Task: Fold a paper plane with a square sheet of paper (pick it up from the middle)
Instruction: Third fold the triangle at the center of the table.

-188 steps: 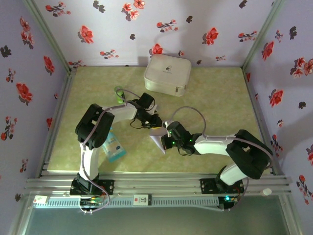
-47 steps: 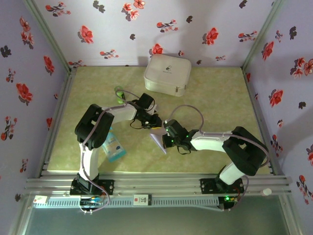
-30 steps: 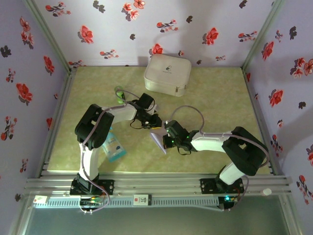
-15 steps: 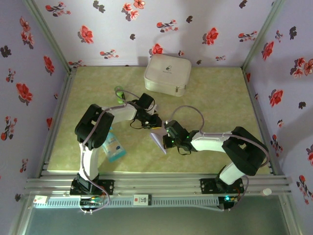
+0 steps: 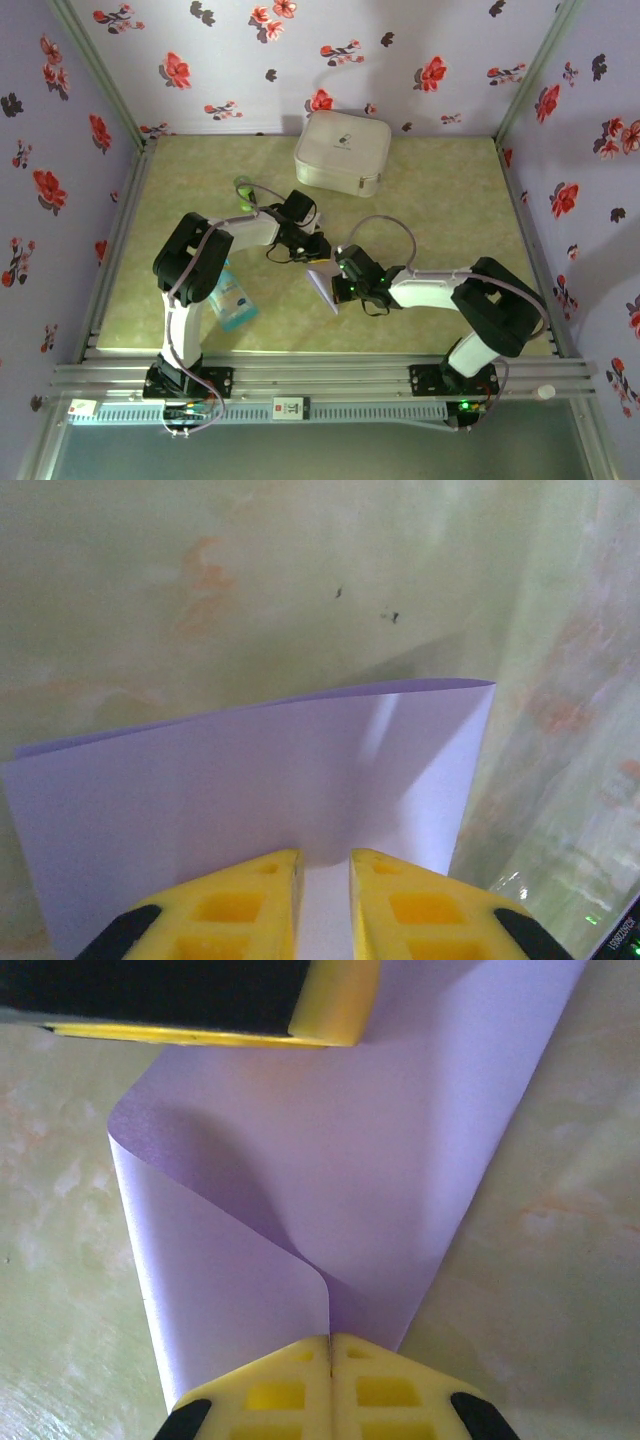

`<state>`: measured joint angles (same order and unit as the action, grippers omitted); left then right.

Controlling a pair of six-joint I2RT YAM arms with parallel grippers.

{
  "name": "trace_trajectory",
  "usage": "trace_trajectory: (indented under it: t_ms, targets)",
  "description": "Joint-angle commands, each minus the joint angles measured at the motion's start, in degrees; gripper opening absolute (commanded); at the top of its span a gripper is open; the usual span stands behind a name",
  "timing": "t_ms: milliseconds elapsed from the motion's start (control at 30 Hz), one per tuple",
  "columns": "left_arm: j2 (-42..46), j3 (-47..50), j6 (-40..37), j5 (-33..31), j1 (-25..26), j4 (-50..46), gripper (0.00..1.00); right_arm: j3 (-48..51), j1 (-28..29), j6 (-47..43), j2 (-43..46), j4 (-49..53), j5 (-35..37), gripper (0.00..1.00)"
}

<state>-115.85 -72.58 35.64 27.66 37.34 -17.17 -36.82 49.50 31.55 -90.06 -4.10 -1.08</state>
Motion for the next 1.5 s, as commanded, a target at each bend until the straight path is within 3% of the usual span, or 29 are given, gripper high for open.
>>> trace_trajectory:
  t_ms: [0, 500, 600, 667, 867, 1033, 1467]
  targets:
    - [1.4, 0.0, 0.6, -0.9, 0.5, -1.3, 0.21, -0.5, -0.5, -0.2, -1.7, 0.2, 0.4, 0.0]
    - [11.5, -0.2, 1.8, -7.1, -1.1, -1.9, 0.33, -0.3, -0.5, 0.0, -1.5, 0.0, 0.2, 0.0]
    - [15.9, 4.3, 4.2, -7.1, -1.2, 0.3, 0.27, -0.6, -0.5, 0.0, -1.6, 0.2, 0.1, 0.0]
    - [19.2, 8.7, 7.4, -5.8, -1.1, 3.3, 0.18, -0.7, -0.5, -0.2, -1.6, 0.3, 0.0, 0.0]
    - [27.9, 22.9, 18.3, -2.9, 0.2, 16.8, 0.01, -1.3, -0.5, -0.3, -1.7, 0.9, 0.0, 0.0]
    - [28.9, 29.4, 23.3, -2.7, 2.0, 24.3, 0.0, -1.5, -0.5, -0.2, -2.0, 0.8, 0.0, 0.0]
    - [23.0, 35.4, 29.7, 0.5, 4.3, 39.5, 0.0, -2.0, -0.5, -0.3, -2.3, 1.6, -0.1, 0.0]
